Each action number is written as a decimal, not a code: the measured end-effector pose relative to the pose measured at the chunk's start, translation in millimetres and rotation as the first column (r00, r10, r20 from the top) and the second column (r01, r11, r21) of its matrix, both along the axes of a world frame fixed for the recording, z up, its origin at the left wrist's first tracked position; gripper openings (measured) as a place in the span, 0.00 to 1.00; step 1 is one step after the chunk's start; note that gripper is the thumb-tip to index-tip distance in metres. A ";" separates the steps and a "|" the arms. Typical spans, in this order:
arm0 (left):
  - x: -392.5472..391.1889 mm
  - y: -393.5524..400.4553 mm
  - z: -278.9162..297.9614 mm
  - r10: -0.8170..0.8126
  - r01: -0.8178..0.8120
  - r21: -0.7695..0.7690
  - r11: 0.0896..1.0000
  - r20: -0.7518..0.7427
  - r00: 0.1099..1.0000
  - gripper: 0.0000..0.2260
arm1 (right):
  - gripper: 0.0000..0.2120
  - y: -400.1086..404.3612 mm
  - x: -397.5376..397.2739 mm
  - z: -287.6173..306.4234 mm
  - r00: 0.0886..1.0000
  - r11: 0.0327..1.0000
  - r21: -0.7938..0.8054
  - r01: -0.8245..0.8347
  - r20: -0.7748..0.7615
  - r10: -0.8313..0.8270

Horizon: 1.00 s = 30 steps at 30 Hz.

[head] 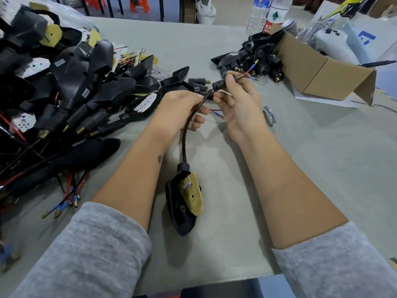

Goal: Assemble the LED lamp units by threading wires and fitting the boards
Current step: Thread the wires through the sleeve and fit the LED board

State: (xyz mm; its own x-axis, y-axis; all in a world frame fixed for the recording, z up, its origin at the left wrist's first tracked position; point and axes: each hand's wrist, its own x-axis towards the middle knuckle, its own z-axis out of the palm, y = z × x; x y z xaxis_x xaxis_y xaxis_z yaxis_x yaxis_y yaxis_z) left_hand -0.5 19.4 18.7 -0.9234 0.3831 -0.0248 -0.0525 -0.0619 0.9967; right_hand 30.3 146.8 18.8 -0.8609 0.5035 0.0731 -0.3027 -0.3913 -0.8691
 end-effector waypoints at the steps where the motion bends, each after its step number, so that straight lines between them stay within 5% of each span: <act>1: -0.1 -0.9 -0.4 -0.024 0.024 -0.009 1.000 0.000 1.000 0.05 | 0.02 1.3 0.0 0.0 1.000 1.000 -0.025 0.010 -0.005 -0.010; 5: -1.7 -2.3 -4.8 -0.042 0.040 -0.033 0.999 -0.064 0.997 0.05 | 0.02 4.4 0.6 0.4 0.999 0.999 0.006 0.033 0.035 -0.033; 13: -3.3 -2.8 -8.5 0.044 -0.047 -0.018 0.999 -0.132 0.990 0.05 | 0.03 -4.0 0.8 -4.2 0.987 0.914 0.400 -0.070 0.161 0.006; 18: -5.3 -2.1 -3.4 0.020 -0.019 0.044 0.999 -0.028 0.999 0.03 | 0.02 -2.8 1.5 -1.9 0.995 0.970 0.240 -0.040 0.093 0.018; 23: -6.8 -7.8 -1.5 -0.074 0.074 0.019 0.997 -0.004 0.997 0.13 | 0.03 3.5 -0.7 -0.2 0.997 0.997 0.008 0.076 0.022 -0.076; 30: -7.9 -9.4 -3.9 -0.118 0.119 0.050 0.992 -0.032 0.993 0.19 | 0.05 6.5 -0.6 -1.2 0.990 0.994 0.094 0.050 0.128 -0.062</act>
